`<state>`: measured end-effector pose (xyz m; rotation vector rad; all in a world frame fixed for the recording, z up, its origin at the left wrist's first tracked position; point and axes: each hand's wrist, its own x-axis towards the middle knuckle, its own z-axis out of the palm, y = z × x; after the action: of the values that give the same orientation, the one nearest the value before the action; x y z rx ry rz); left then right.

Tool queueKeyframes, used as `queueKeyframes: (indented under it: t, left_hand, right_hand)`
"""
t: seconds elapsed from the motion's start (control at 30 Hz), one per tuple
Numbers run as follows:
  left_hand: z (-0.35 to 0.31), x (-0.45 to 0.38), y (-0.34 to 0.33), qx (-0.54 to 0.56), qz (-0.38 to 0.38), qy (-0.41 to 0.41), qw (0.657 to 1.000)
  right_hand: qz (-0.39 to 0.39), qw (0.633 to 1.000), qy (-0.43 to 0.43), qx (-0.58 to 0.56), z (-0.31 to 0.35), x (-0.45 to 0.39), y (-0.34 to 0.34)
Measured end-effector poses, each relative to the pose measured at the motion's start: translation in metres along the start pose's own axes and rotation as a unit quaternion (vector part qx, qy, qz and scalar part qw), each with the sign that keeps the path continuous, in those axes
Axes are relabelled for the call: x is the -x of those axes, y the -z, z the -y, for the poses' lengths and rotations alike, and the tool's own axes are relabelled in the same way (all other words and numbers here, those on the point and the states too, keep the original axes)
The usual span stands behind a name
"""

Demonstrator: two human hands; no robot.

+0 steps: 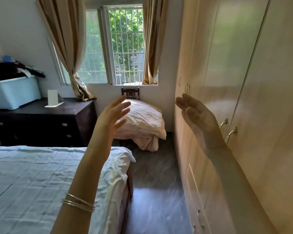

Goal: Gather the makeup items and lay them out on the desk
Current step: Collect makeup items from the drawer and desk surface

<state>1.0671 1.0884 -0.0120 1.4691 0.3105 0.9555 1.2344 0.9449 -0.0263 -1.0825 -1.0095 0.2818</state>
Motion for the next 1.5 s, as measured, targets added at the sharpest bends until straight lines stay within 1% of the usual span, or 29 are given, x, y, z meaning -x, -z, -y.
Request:
queueKeyframes:
  t: [0.23, 0.4, 0.53, 0.67, 0.87, 1.03, 1.27, 1.4, 1.5]
  left_hand:
    - [0.052, -0.083, -0.002, 0.002, -0.020, 0.045, 0.999]
    - [0.086, -0.161, 0.012, 0.018, -0.013, 0.051, 0.998]
    - [0.104, -0.229, 0.018, 0.022, 0.011, 0.067, 0.997]
    - [0.123, -0.280, 0.023, 0.025, 0.026, 0.049, 0.998]
    - [0.155, -0.344, 0.021, 0.030, 0.019, 0.094, 0.995]
    - [0.193, -0.390, 0.021, 0.023, -0.006, 0.101, 0.995]
    - [0.238, -0.478, 0.011, 0.004, -0.025, 0.071, 0.997]
    - [0.253, -0.537, 0.001, -0.002, -0.059, 0.057, 0.997]
    - [0.268, -0.564, 0.003, -0.008, -0.074, 0.049, 0.996]
  right_hand:
    - [-0.010, 1.000, -0.022, 0.010, -0.067, -0.065, 0.013]
    - [-0.012, 0.999, -0.025, 0.031, -0.111, -0.130, 0.009]
    - [-0.013, 0.998, -0.030, 0.046, -0.142, -0.187, 0.004]
    - [-0.027, 0.998, -0.021, 0.046, -0.170, -0.233, 0.001]
    - [-0.035, 0.998, -0.033, 0.045, -0.219, -0.283, 0.009]
    - [-0.017, 0.998, -0.042, 0.043, -0.267, -0.331, 0.026]
    - [0.012, 0.998, -0.029, 0.050, -0.322, -0.423, 0.059]
    - [0.051, 0.997, -0.044, 0.045, -0.352, -0.489, 0.075]
    - [0.077, 0.995, -0.050, 0.047, -0.380, -0.530, 0.080]
